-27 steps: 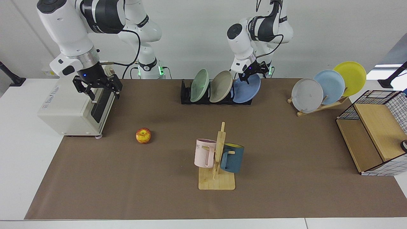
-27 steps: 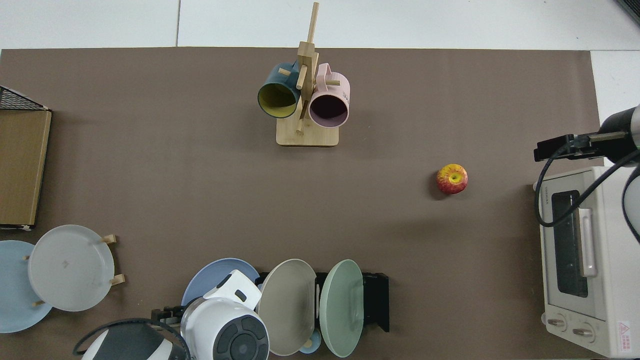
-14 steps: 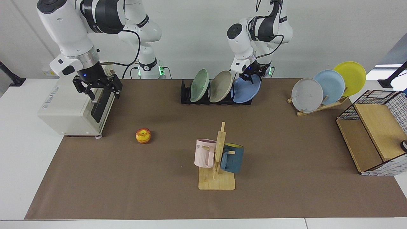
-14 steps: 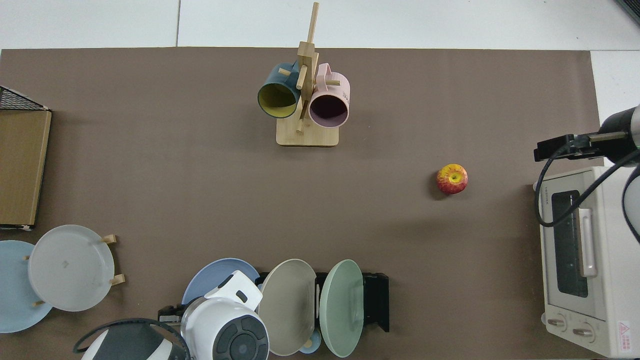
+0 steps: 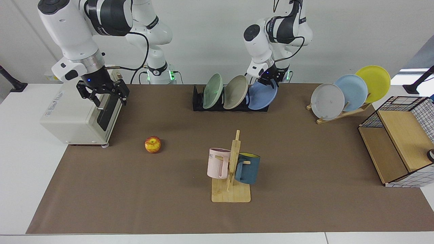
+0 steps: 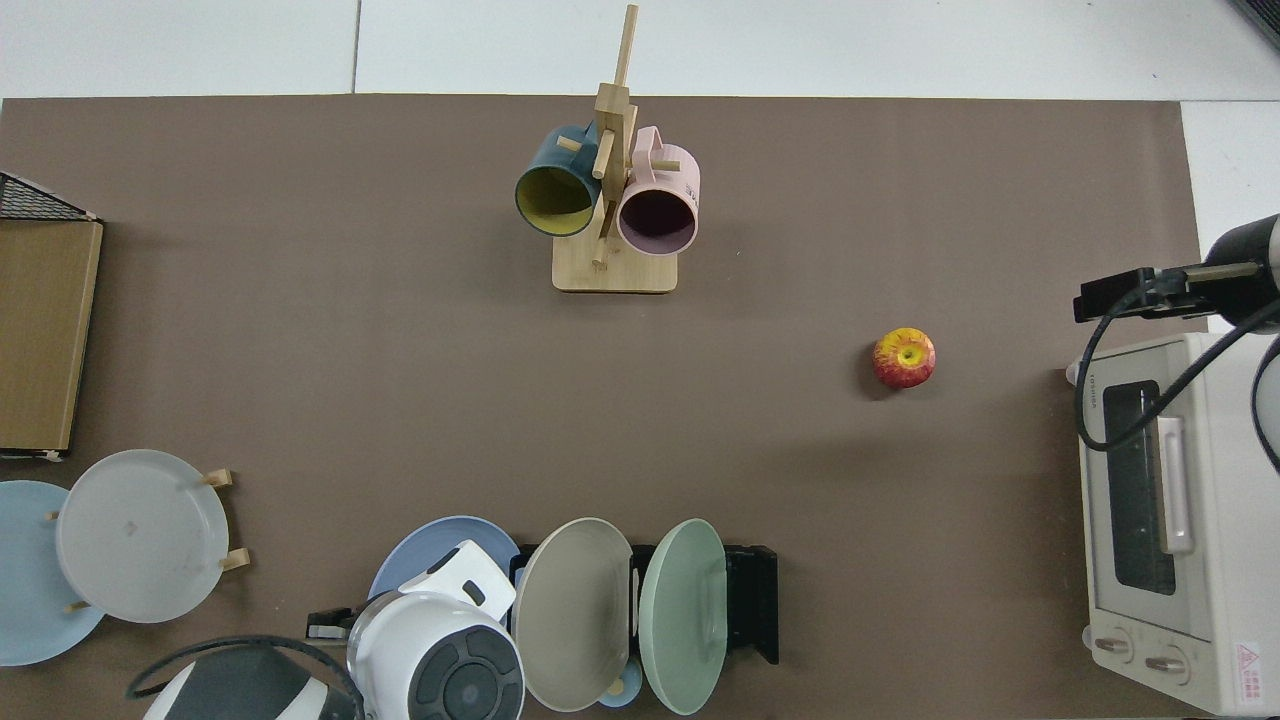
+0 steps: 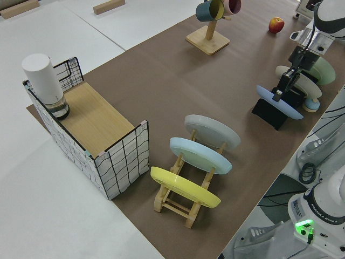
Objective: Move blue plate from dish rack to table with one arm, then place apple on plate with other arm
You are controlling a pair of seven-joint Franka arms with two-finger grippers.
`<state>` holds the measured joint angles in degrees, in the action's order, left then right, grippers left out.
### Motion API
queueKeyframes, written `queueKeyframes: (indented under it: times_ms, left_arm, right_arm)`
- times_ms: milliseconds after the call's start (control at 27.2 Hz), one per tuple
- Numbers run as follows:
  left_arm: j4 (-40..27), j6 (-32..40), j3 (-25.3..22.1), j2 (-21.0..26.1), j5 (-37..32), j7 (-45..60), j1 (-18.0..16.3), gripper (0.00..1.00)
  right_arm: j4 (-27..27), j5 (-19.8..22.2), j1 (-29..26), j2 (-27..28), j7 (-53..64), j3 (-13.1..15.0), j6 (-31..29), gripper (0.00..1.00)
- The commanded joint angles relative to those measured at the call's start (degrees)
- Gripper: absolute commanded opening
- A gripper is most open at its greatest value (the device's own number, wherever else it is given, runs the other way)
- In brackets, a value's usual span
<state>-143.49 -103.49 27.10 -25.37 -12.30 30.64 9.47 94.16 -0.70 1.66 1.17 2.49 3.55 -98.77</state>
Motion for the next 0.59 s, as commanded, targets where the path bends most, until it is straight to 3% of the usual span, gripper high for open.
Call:
queueKeyframes:
  times_ms: [0,331,552]
  left_arm:
    - [1.2,0.8,0.2,-0.6,1.1,-3.7,-0.9,0.00]
    - [6.5,5.1,0.8,1.8,1.0,-2.9,-0.7,0.00]
    - [9.8,10.8,4.1,2.1,0.3,-2.1,-1.1,0.00]
  right_arm:
    - [1.8,-0.1,1.1,-1.2,-1.1,-0.7,-2.3,1.00]
    - [3.2,-0.2,5.4,3.6,-4.5,-0.6,-7.2,1.00]
    - [3.7,-0.1,6.5,8.9,-5.0,-0.7,-11.0,1.00]
